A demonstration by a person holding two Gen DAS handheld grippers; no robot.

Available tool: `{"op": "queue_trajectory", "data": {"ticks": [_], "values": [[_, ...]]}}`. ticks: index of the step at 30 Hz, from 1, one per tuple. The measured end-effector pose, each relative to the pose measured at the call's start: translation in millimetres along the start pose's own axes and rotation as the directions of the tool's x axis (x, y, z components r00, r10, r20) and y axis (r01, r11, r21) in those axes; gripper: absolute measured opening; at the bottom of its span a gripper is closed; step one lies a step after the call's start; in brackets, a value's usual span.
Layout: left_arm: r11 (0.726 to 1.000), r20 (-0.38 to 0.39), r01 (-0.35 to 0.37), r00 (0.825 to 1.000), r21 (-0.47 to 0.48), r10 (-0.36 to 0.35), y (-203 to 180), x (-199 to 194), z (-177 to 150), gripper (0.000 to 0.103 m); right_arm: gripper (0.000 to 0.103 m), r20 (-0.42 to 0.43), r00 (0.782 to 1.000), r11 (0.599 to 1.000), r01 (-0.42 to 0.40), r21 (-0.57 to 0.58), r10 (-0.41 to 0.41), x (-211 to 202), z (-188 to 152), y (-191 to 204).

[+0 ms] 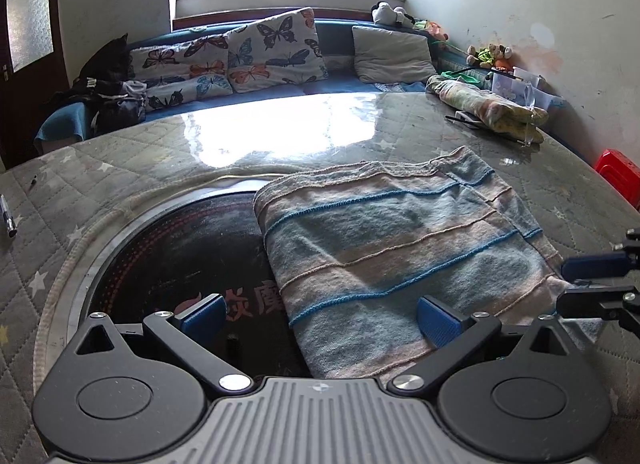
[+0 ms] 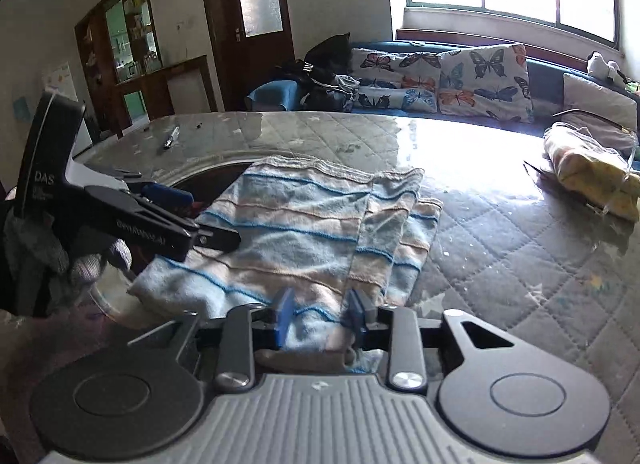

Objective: Fold clothes

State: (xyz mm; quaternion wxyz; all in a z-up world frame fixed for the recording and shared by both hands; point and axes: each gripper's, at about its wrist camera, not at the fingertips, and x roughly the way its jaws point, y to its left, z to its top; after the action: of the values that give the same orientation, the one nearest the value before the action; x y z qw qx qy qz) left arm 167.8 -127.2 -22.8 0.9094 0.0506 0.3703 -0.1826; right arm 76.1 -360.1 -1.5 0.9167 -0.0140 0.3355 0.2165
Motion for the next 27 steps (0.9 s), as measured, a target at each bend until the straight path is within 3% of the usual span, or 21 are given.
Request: {"op": "queue_trajectory", "data": {"ticks": [16,19,27], "values": [[1.0,-0.012,-0.017,1.0,-0.005,0.017,0,-1,1,0.103,0.044,0.027,0.999,0.999,-0.03,0.016,0.029,11,3,-2],[1.0,-0.012,-0.029,1.0,-0.003,0.029,-1,-2,3,0.103,0.053,0.049,0.998,0.999,-0.045,-0.006,0.045,7,8,3],[0.999,-0.013,-0.054,0.998,0.008,0.054,-6,-6,5,0.103,0.06,0.008,0.998,0.997,-0.069,-0.042,0.069,22,6,11]]}}
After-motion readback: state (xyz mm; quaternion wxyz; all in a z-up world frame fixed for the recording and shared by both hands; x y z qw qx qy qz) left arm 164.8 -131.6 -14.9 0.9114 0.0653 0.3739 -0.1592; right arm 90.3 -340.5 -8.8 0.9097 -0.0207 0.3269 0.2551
